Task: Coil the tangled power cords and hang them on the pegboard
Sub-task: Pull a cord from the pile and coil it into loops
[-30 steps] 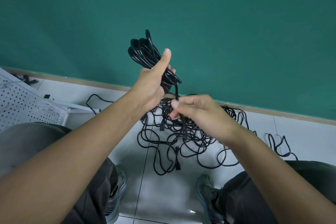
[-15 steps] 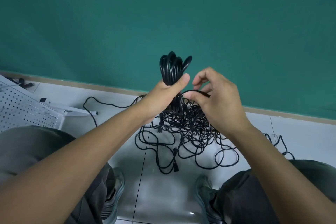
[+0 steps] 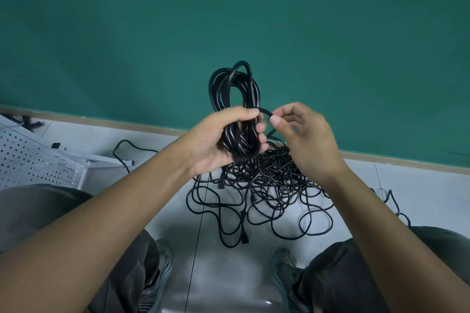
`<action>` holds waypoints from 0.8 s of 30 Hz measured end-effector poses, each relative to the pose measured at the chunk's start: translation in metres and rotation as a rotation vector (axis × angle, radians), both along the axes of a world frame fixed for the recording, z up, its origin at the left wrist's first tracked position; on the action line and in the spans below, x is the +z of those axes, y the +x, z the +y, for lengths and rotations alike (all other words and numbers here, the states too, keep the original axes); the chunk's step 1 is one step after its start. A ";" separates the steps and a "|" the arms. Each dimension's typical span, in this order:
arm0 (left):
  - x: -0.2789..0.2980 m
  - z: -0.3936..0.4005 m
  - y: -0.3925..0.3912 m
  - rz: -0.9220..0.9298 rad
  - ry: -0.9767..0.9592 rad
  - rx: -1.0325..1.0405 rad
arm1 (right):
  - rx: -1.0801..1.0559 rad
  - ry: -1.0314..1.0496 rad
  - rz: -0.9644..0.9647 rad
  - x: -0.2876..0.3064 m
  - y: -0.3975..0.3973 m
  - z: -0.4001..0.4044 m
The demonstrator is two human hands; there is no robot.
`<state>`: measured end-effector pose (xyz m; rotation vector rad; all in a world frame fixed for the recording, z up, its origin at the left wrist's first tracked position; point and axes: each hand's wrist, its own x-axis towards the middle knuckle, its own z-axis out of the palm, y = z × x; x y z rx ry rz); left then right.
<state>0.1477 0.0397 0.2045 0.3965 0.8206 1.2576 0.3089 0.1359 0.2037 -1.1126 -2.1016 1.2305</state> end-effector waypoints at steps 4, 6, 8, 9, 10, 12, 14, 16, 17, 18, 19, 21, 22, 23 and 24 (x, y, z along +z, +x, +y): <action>0.000 0.000 -0.005 -0.031 -0.026 0.050 | 0.027 -0.115 -0.087 -0.008 0.002 0.004; -0.001 0.000 -0.005 0.007 -0.070 0.056 | 0.001 -0.098 -0.121 -0.009 0.002 0.005; -0.001 0.001 -0.006 0.080 -0.153 0.082 | -0.052 -0.154 -0.059 -0.006 0.001 0.007; -0.001 0.002 -0.006 0.116 -0.199 0.100 | -0.089 -0.195 -0.008 -0.003 0.001 0.008; -0.001 0.002 -0.005 0.161 -0.238 0.107 | -0.128 -0.227 0.048 0.000 0.001 0.010; -0.003 0.003 -0.004 0.311 -0.285 0.074 | -0.196 -0.250 0.147 0.007 0.000 0.012; -0.006 0.002 -0.001 0.446 -0.298 0.023 | -0.238 -0.236 0.213 0.012 -0.001 0.011; -0.007 0.001 0.004 0.507 -0.302 -0.007 | -0.259 -0.198 0.246 0.016 -0.002 0.010; -0.008 0.001 0.006 0.524 -0.304 -0.010 | -0.263 -0.170 0.259 0.017 -0.003 0.008; -0.008 0.002 0.008 0.531 -0.304 -0.007 | -0.260 -0.143 0.276 0.019 -0.004 0.006; -0.008 0.002 0.009 0.528 -0.300 -0.001 | -0.252 -0.122 0.296 0.020 -0.005 0.005; -0.009 0.002 0.009 0.523 -0.279 0.000 | -0.230 -0.096 0.334 0.022 -0.006 0.003; -0.009 0.001 0.009 0.536 -0.259 -0.006 | -0.219 -0.088 0.346 0.023 -0.006 0.003; -0.010 0.001 0.010 0.567 -0.232 -0.014 | -0.209 -0.082 0.352 0.023 -0.006 0.002; -0.011 0.000 0.011 0.609 -0.201 -0.022 | -0.201 -0.077 0.352 0.023 -0.007 0.002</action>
